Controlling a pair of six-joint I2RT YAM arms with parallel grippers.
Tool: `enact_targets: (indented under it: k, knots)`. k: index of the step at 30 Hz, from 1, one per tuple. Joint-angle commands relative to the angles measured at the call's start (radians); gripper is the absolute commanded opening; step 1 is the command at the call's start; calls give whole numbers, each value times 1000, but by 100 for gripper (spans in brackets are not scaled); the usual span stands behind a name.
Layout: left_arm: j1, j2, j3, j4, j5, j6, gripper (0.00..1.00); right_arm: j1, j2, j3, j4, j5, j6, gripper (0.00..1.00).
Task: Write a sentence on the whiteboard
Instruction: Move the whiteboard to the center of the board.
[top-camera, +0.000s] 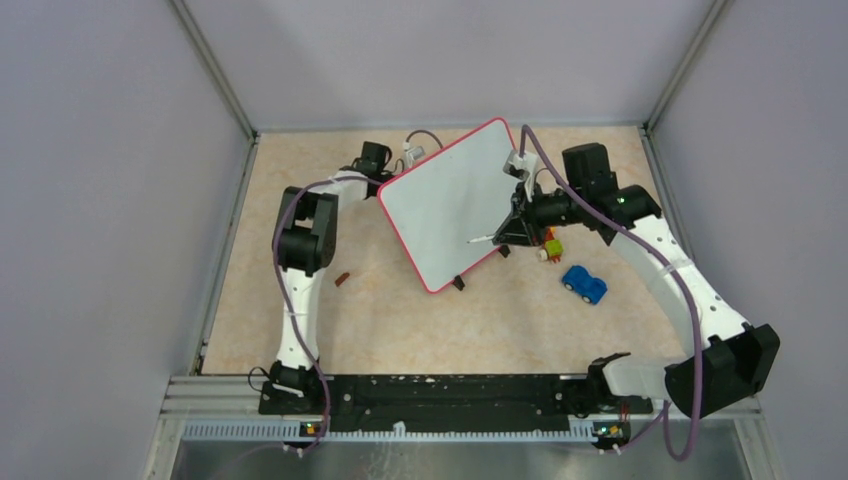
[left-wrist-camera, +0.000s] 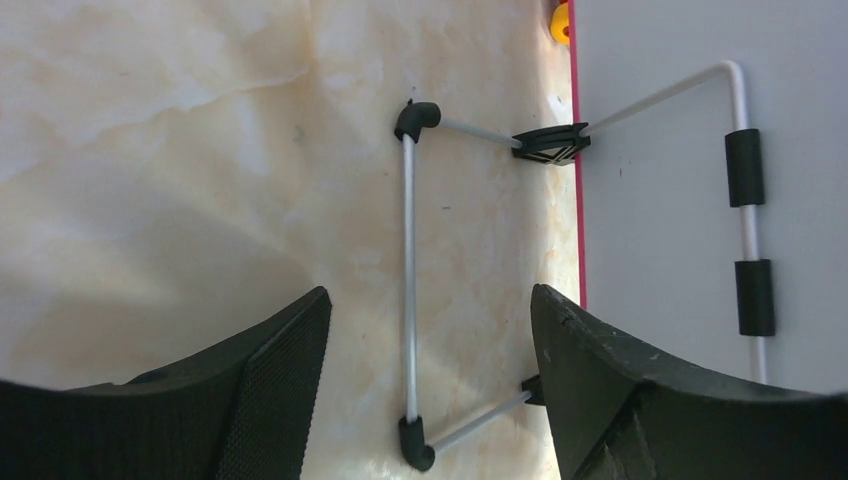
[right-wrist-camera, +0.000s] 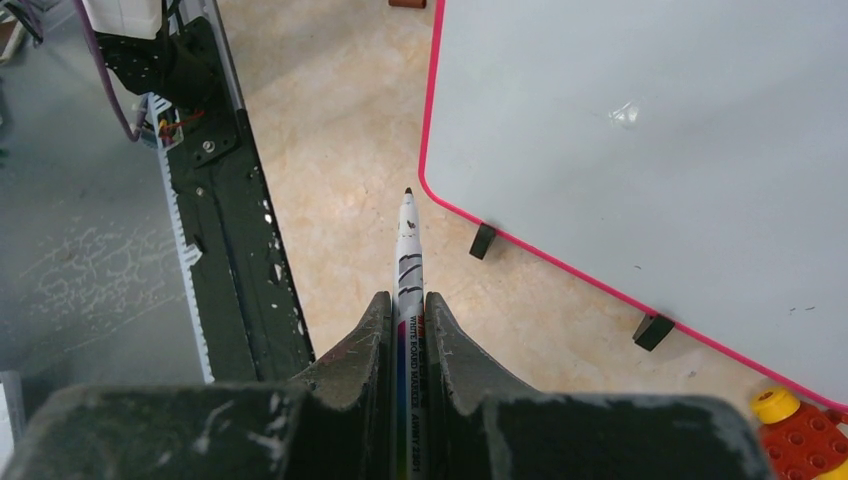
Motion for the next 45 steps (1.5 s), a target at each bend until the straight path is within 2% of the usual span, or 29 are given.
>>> enact_targets:
  k: [1,21,24,28,35,39,42,45]
  knots:
    - [-35,37,55,9,62,32,77,9,-35,36,-18,-4,-34,0]
    - [-196,40,-3,-95,89,197,68,9,-30,24,-30,-35,-31,0]
    - [-215,44,-2,-101,81,216,64,9,-29,20,-30,-42,-31,0]
    - [-226,57,3,-101,35,210,54,9,-31,21,-32,-47,-28,0]
    - [-223,12,-28,-148,-58,253,43,9,-42,25,-49,-45,-34,0]
    - [-221,-46,-77,-166,-165,289,36,9,-47,25,-48,-47,-31,0]
    - [-220,-83,-105,-203,-243,329,36,9,-47,25,-45,-50,-28,0]
    - [-217,-118,-143,-238,-279,356,43,9,-52,26,-46,-50,-28,0]
